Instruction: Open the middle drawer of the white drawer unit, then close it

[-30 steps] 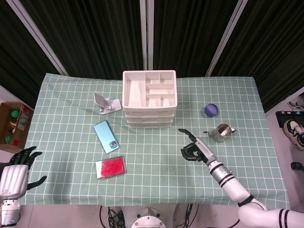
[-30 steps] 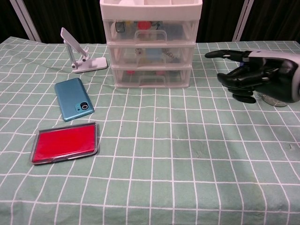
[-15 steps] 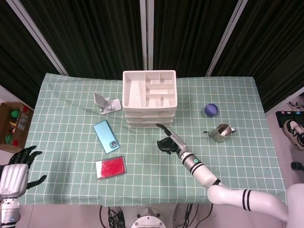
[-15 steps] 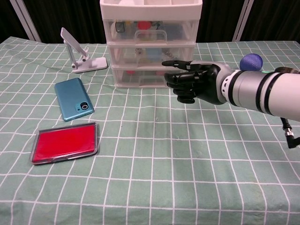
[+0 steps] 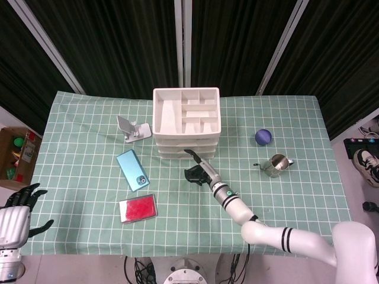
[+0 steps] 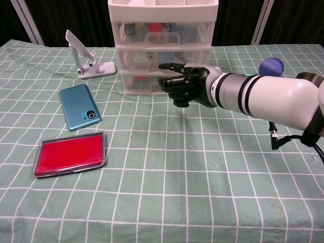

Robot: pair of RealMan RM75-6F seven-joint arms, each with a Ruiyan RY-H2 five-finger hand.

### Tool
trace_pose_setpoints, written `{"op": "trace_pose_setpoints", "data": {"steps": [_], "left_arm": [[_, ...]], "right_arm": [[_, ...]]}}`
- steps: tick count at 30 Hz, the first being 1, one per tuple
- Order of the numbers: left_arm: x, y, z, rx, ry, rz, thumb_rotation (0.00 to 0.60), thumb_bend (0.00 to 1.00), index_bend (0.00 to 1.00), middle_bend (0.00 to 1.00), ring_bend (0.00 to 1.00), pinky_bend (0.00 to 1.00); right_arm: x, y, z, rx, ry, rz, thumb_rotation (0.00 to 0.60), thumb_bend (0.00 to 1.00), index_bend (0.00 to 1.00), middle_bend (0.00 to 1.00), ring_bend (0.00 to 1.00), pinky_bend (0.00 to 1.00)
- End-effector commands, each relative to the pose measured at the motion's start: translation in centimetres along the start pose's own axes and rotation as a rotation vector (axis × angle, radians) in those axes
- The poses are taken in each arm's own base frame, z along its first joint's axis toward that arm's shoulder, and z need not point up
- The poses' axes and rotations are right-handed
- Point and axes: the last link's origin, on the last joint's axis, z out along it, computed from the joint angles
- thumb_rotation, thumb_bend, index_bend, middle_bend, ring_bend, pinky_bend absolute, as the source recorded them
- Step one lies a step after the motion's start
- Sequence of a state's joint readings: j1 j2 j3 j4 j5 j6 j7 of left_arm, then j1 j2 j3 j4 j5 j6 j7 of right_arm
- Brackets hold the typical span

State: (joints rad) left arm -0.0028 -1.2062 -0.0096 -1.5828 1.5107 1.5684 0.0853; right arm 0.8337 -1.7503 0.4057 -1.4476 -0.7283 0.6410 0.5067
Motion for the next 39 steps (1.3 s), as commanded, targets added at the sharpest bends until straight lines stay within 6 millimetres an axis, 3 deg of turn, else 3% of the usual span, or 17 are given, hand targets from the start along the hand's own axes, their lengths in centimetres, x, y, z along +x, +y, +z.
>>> {"op": "trace_pose_setpoints", "data": {"steps": [1, 23, 37, 39], "left_arm": [[0.1, -0.2, -0.1, 0.006, 0.005, -0.001, 0.6, 0.0, 0.27, 0.15, 0.15, 0.2], [0.1, -0.8, -0.7, 0.029, 0.001, -0.005, 0.6, 0.0, 0.29, 0.15, 0.15, 0.2], [0.0, -0.9, -0.8, 0.031, 0.003, -0.006, 0.6, 0.0, 0.29, 0.15, 0.15, 0.2], [0.0, -0.9, -0.8, 0.027, 0.001, -0.005, 0.6, 0.0, 0.29, 0.15, 0.15, 0.2]], "right_arm": [[-0.2, -0.1, 0.4, 0.0, 0.001, -0.002, 0.6, 0.53, 0.04, 0.86, 0.89, 0.9], [-0.8, -0.4, 2.2, -0.009, 0.003, -0.003, 0.6, 0.58, 0.26, 0.87, 0.89, 0.9], [-0.5, 0.8, -0.4, -0.023, -0.029, -0.003, 0.6, 0.58, 0.27, 0.87, 0.88, 0.9], [-0.4, 1.0, -0.9, -0.032, -0.042, -0.018, 0.6, 0.58, 0.21, 0.87, 0.88, 0.9]]}}
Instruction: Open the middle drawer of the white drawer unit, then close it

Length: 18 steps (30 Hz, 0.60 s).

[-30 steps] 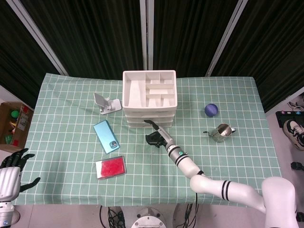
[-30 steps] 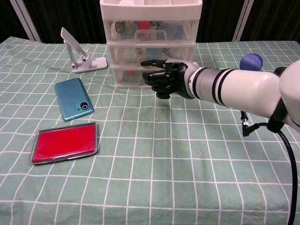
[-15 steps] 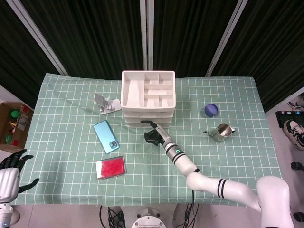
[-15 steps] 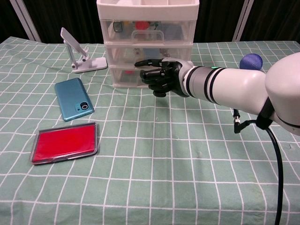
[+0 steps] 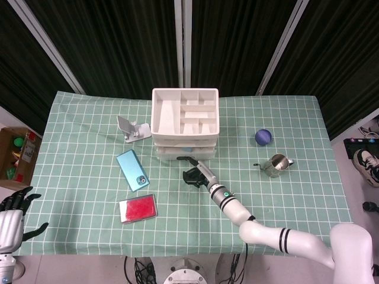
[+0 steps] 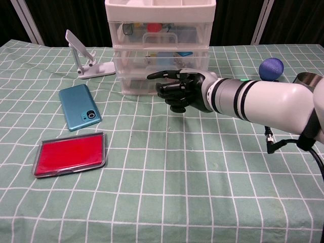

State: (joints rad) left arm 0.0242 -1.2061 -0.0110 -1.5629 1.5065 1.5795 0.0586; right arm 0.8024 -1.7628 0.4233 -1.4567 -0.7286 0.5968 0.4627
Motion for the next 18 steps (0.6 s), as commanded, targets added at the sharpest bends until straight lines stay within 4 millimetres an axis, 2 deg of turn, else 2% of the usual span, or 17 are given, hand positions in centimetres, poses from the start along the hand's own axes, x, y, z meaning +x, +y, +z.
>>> {"op": "trace_pose_setpoints", "data": {"steps": [1, 3, 5, 7, 9, 14, 18], "left_arm": [[0.0, 0.1, 0.1, -0.004, -0.001, 0.002, 0.6, 0.0, 0.29, 0.15, 0.15, 0.2], [0.1, 0.1, 0.1, -0.006, 0.002, 0.002, 0.6, 0.0, 0.29, 0.15, 0.15, 0.2], [0.1, 0.1, 0.1, -0.006, 0.005, 0.003, 0.6, 0.0, 0.29, 0.15, 0.15, 0.2], [0.2, 0.1, 0.1, -0.004, 0.007, 0.004, 0.6, 0.0, 0.29, 0.15, 0.15, 0.2], [0.2, 0.1, 0.1, -0.002, 0.008, 0.004, 0.6, 0.0, 0.29, 0.15, 0.15, 0.2], [0.3, 0.2, 0.2, -0.006, 0.011, 0.005, 0.6, 0.0, 0.29, 0.15, 0.15, 0.2], [0.3, 0.3, 0.3, -0.01, 0.011, 0.007, 0.6, 0.0, 0.29, 0.15, 0.15, 0.2]], "right_arm": [[0.2, 0.4, -0.9, -0.014, -0.02, -0.038, 0.6, 0.57, 0.16, 0.87, 0.88, 0.9], [0.4, 0.5, -1.6, -0.016, -0.043, -0.125, 0.6, 0.54, 0.04, 0.86, 0.86, 0.89], [0.6, 0.4, -2.4, -0.009, -0.055, -0.207, 0.6, 0.47, 0.0, 0.85, 0.85, 0.88], [1.0, 0.1, -3.5, 0.005, -0.062, -0.296, 0.6, 0.38, 0.0, 0.83, 0.83, 0.85], [1.4, -0.6, -4.7, 0.033, -0.057, -0.385, 0.6, 0.35, 0.0, 0.81, 0.83, 0.84], [2.4, -2.6, -7.3, 0.115, -0.005, -0.554, 0.6, 0.36, 0.01, 0.81, 0.83, 0.84], [3.3, -4.1, -8.5, 0.162, 0.054, -0.626, 0.6, 0.39, 0.08, 0.81, 0.82, 0.84]]}}
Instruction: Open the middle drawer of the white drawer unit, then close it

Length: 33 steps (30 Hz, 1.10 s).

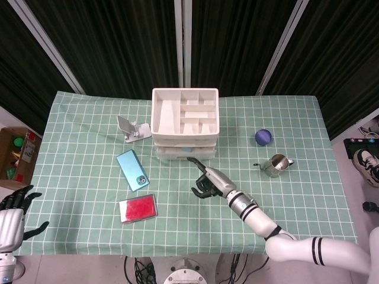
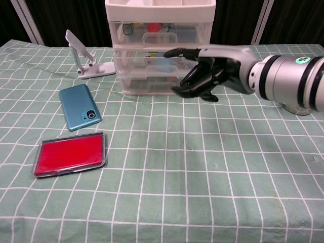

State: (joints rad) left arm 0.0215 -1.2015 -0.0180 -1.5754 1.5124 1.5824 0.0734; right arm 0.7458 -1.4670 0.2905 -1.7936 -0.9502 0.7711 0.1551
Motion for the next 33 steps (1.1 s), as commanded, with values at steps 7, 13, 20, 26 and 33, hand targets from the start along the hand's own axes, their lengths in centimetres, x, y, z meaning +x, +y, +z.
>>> {"op": "trace_pose_setpoints", "data": {"steps": [7, 13, 20, 26, 33], "left_arm": [[0.0, 0.2, 0.1, -0.004, -0.002, 0.001, 0.6, 0.0, 0.29, 0.15, 0.15, 0.2], [0.0, 0.2, 0.0, 0.001, -0.006, 0.003, 0.6, 0.0, 0.29, 0.15, 0.15, 0.2], [0.0, 0.1, 0.0, 0.003, -0.009, 0.008, 0.6, 0.0, 0.29, 0.15, 0.15, 0.2], [0.0, 0.2, 0.0, 0.005, -0.012, 0.007, 0.6, 0.0, 0.29, 0.15, 0.15, 0.2], [-0.1, 0.2, 0.0, 0.004, -0.017, 0.009, 0.6, 0.0, 0.29, 0.15, 0.15, 0.2]], "right_arm": [[2.5, 0.0, -0.1, -0.044, 0.055, -0.136, 0.6, 0.39, 0.1, 0.81, 0.82, 0.84], [2.6, 0.9, 1.5, -0.098, 0.049, -0.147, 0.6, 0.4, 0.11, 0.81, 0.82, 0.84], [2.6, 1.5, 2.9, -0.133, 0.055, -0.157, 0.6, 0.43, 0.13, 0.81, 0.82, 0.84], [2.3, 1.8, 3.0, -0.151, 0.038, -0.158, 0.6, 0.43, 0.18, 0.81, 0.82, 0.84], [2.0, 2.0, 1.3, -0.138, 0.023, -0.134, 0.6, 0.43, 0.25, 0.81, 0.82, 0.84]]}}
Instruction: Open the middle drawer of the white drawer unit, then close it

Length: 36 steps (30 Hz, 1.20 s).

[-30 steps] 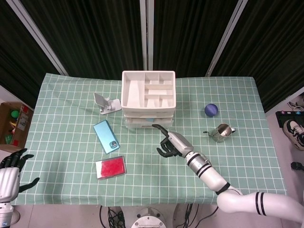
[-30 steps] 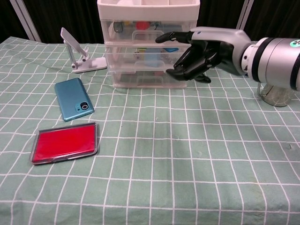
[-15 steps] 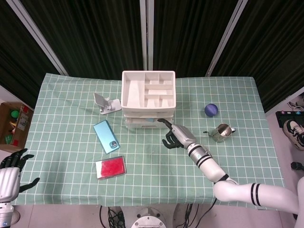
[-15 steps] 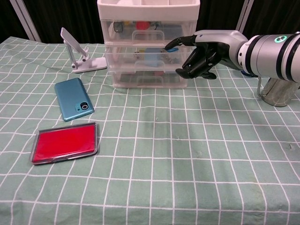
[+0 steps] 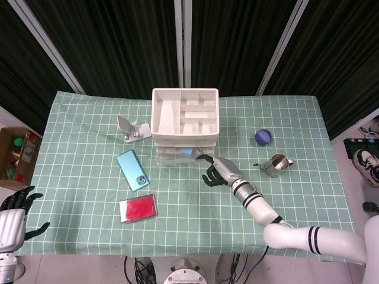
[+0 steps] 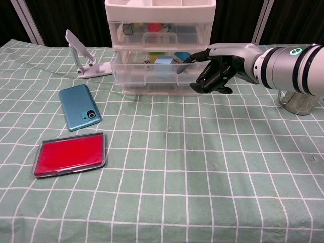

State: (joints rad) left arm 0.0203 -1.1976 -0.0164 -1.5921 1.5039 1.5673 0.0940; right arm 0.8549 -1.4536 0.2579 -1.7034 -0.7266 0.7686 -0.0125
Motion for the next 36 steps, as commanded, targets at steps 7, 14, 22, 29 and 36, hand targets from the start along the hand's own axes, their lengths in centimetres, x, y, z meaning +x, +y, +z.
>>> {"op": "trace_pose_setpoints", "data": {"steps": [7, 14, 22, 29, 36], "left_arm": [[0.0, 0.2, 0.2, -0.008, 0.0, 0.003, 0.6, 0.0, 0.29, 0.15, 0.15, 0.2], [0.0, 0.2, 0.1, -0.006, 0.0, 0.006, 0.6, 0.0, 0.29, 0.15, 0.15, 0.2], [0.0, 0.1, 0.1, -0.006, -0.002, 0.006, 0.6, 0.0, 0.29, 0.15, 0.15, 0.2], [0.0, 0.1, 0.2, -0.007, -0.002, 0.006, 0.6, 0.0, 0.29, 0.15, 0.15, 0.2], [-0.1, 0.1, 0.2, -0.006, -0.004, 0.005, 0.6, 0.0, 0.29, 0.15, 0.15, 0.2]], "right_arm": [[-0.3, 0.3, -2.2, 0.027, -0.024, 0.015, 0.6, 0.43, 0.25, 0.81, 0.82, 0.84], [-0.6, 0.6, -3.1, 0.033, -0.053, 0.019, 0.6, 0.43, 0.25, 0.81, 0.82, 0.84], [-0.8, 0.5, -4.1, 0.042, -0.079, 0.01, 0.6, 0.44, 0.25, 0.81, 0.82, 0.84], [-1.2, 0.4, -4.8, 0.048, -0.1, 0.001, 0.6, 0.44, 0.25, 0.81, 0.82, 0.84], [-1.2, 0.4, -5.2, 0.047, -0.107, -0.003, 0.6, 0.44, 0.25, 0.81, 0.82, 0.84]]}}
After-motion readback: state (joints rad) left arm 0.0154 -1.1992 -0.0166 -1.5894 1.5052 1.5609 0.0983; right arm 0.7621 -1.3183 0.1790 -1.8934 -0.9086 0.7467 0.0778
